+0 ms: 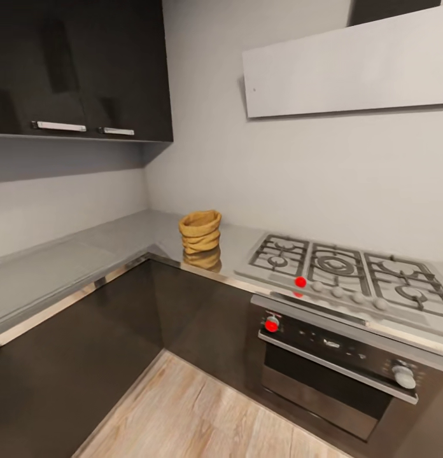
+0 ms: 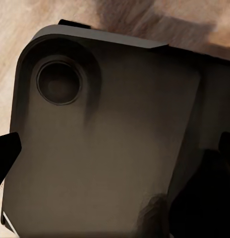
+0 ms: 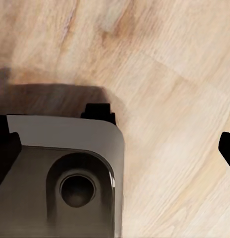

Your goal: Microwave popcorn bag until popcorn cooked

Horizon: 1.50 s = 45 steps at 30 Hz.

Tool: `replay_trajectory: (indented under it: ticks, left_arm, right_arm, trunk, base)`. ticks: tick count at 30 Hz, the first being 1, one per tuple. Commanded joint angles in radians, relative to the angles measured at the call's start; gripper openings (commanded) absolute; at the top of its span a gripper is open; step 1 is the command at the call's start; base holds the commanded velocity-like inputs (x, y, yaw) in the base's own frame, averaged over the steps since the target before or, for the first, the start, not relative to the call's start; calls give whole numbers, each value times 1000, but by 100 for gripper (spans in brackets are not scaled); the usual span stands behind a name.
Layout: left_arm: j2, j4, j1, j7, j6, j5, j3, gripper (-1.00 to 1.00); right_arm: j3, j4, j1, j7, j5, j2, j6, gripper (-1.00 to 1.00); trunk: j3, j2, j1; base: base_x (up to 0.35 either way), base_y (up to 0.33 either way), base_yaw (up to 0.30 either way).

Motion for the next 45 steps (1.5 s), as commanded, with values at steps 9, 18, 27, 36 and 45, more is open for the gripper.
replay_trajectory:
  ticks: [9,18,27,36,45]
  left_arm:
    - [-1,0,1,-2,2,5,-4,100]
    - [-1,0,1,-2,2,4,-5,100]
    - [-1,0,1,-2,2,4,-6,100]
    - [0,0,1,-1,2,4,-6,100]
    - [0,0,1,-1,2,4,-6,100]
  right_arm:
    - [-7,3,-1,3,10,4,-5,100]
    - [-6,3,-1,3,12,10,-3,100]
    - [-5,3,-1,2,11,12,-13,100]
    - [-5,3,7,2,11,13,-18,100]
    - [-5,3,8,2,12,15,-17,100]
  trunk:
    - [-1,0,0]
    - [-1,0,0]
    - [-1,0,0]
    - [-1,0,0]
    - [-1,0,0]
  base:
    - [199,122,0]
    - [210,120,0]
    - [212,120,0]
    - [212,120,0]
    - [212,120,0]
